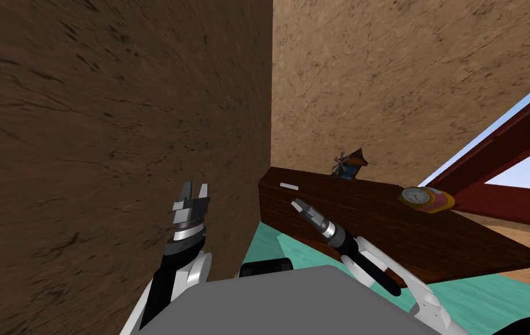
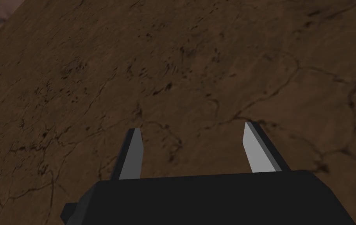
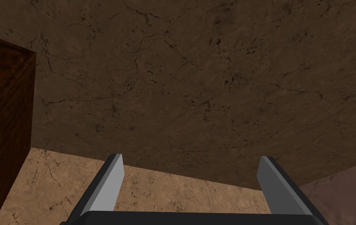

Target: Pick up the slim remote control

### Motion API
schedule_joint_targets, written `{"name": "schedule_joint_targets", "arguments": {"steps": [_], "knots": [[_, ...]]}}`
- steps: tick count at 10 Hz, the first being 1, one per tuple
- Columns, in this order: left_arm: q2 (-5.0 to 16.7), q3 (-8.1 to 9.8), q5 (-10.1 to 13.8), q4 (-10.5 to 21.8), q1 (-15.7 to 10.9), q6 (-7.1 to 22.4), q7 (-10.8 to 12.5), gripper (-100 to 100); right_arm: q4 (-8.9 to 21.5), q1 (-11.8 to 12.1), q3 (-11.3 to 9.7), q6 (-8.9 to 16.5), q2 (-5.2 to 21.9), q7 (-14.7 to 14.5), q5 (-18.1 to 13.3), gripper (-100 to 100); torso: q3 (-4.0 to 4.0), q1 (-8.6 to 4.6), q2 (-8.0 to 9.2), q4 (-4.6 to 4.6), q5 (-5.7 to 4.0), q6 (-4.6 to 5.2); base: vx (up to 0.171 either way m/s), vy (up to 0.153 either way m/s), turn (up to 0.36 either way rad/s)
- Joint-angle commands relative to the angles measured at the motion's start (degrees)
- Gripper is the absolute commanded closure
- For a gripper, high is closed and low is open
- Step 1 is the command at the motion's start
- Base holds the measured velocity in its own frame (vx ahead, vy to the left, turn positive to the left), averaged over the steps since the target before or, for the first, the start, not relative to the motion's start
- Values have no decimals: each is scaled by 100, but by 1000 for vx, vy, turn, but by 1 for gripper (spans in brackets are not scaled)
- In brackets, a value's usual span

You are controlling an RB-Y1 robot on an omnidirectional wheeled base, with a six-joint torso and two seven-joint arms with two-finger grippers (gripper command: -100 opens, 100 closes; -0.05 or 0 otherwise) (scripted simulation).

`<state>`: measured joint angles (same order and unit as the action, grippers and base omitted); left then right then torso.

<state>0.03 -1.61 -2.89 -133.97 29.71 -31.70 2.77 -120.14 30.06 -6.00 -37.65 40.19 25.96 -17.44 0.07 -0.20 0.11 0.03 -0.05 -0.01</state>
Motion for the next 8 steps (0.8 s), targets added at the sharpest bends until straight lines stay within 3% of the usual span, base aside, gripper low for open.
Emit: {"name": "schedule_joint_targets", "arguments": {"steps": [1,4,5,6,7,8], "knots": [[0,0,0,0,0,0,0,0,43,-16,-32,-31,265,192,-96,-100,0,0,0,0,0,0,-43,-23,225],[0,1,0,0,2,0,0,0,275,-59,-176,-186,783,680,-521,-100,-3,-2,-6,-1,-1,8,-40,-22,302],[0,1,0,0,1,0,0,0,275,-59,-176,-186,919,742,-521,-100,-4,-4,-7,-2,-1,3,-33,-27,264],[0,1,0,0,2,0,0,0,414,-93,-253,-266,1098,941,-748,-100,-5,-5,-9,-2,-1,7,-35,-27,384],[0,1,0,0,1,0,0,0,414,-93,-253,-266,1246,1016,-748,-100,-5,-5,-9,-2,-1,3,-27,-27,225],[0,1,0,0,2,0,0,0,568,-137,-332,-346,1431,1233,-984,-100,-6,-6,-12,-2,-2,9,-27,-31,384]]}}
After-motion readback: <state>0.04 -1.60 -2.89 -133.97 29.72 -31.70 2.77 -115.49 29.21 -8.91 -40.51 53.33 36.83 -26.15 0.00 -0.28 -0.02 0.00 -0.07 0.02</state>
